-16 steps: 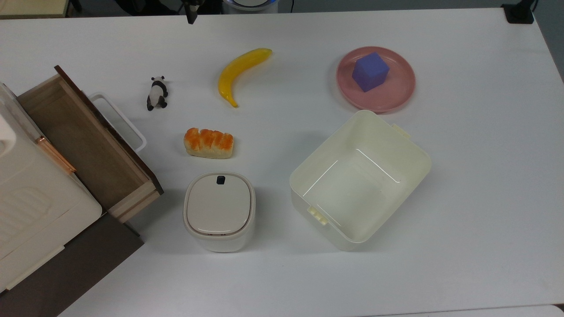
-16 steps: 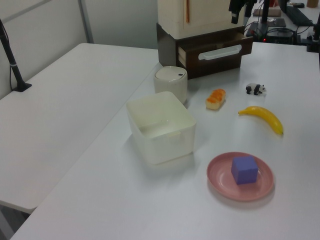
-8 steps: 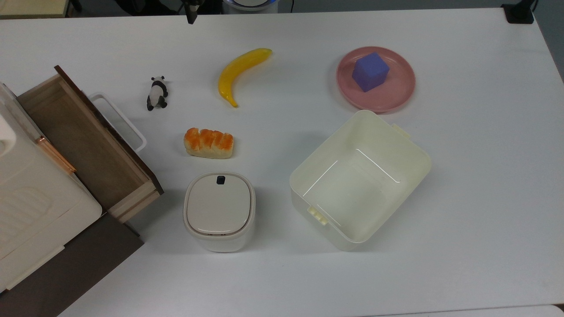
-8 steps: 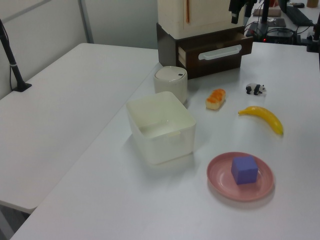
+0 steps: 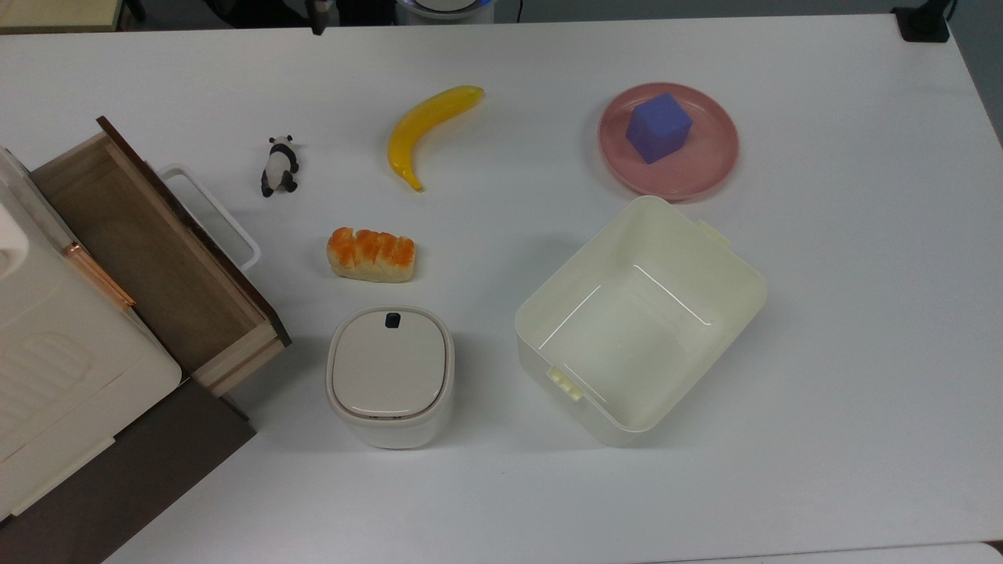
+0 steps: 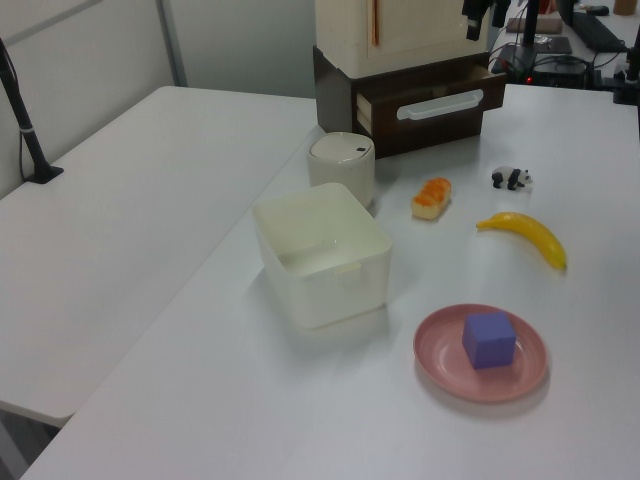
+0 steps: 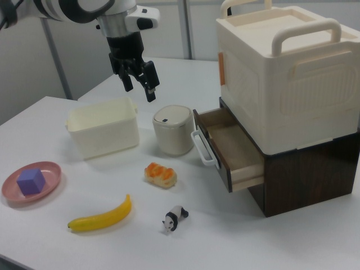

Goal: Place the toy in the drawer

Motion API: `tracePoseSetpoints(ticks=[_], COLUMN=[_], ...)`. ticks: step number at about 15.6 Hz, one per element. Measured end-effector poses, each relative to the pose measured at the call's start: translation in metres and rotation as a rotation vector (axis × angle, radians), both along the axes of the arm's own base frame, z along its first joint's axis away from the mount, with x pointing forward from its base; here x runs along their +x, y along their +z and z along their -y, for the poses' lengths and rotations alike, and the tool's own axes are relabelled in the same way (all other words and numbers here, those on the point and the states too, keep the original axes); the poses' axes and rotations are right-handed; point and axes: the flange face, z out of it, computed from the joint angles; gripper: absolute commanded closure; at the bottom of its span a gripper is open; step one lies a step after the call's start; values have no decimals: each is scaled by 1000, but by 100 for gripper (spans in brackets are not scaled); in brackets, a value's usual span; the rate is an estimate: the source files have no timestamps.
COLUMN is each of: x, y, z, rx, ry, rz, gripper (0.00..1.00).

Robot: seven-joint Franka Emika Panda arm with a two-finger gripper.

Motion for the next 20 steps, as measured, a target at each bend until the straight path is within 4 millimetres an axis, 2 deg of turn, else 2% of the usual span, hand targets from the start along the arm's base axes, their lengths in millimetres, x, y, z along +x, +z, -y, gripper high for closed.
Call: tracePoseSetpoints(ticks=[11, 15, 18, 20], x=[-1, -8, -11, -13], y=[-1, -8, -18, -38], z=[3, 3, 3, 6], rx=[6, -25, -46, -76], ry=[4, 22, 48, 75], rz=[-7, -80, -140, -198], gripper=[0, 0, 0, 0])
